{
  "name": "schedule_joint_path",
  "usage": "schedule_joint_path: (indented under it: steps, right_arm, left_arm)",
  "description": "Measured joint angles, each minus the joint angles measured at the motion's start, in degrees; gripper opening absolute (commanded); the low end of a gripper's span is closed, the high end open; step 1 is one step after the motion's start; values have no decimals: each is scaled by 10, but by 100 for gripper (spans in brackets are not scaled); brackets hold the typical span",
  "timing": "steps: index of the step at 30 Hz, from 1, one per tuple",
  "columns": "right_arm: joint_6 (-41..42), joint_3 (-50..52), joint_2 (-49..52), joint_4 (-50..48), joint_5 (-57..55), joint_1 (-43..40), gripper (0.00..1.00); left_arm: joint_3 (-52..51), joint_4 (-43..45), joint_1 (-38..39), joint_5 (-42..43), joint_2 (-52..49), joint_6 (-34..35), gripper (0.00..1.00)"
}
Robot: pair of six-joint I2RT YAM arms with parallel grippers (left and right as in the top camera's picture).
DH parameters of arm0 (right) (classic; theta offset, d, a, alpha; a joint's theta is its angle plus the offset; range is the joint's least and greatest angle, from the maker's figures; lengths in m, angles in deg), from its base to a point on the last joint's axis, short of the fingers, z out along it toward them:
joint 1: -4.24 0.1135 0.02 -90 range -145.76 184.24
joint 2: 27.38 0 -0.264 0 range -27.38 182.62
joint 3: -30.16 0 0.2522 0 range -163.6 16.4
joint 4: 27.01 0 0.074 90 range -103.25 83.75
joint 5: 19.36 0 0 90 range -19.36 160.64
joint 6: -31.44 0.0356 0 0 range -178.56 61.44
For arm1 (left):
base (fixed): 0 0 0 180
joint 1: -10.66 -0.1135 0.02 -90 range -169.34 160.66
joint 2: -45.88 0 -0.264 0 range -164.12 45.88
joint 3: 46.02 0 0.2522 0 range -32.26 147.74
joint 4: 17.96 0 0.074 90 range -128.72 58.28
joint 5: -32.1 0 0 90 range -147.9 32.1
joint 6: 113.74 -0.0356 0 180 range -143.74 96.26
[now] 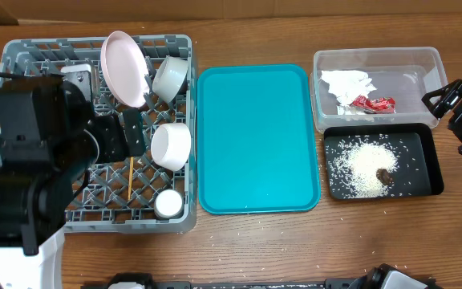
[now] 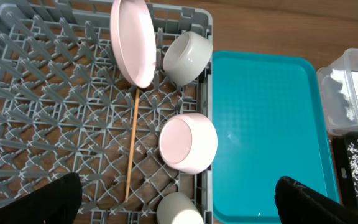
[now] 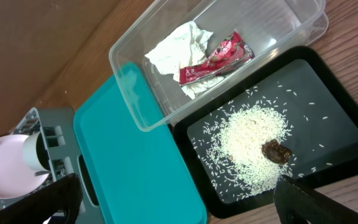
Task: Sort waste into correct bins and load items into the dishwasher
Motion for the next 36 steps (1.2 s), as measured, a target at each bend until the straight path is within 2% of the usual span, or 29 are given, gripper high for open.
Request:
schedule_joint_path:
  steps: [11,14,18,21,28,36]
  right_arm:
    - [0,0,-2,0,-4,24,100]
    - [-11,0,-22,-12,-46,101,100]
    - [-23,0,-85,-15,-144,264,100]
    - [-29,2,-144,-24,-199,350,100]
    - [-31,71,-238,-166,-253,365,100]
    - [-31,241,-299,-312,-259,365,100]
  left_arm:
    - [0,0,0,0,-49,0,100]
    - [0,0,0,0,-65,0,100]
    - [0,0,0,0,-88,0,100]
    - [0,0,0,0,-105,0,100]
    - [0,0,0,0,-150,0,100]
    - [0,1,0,0,-193,0,100]
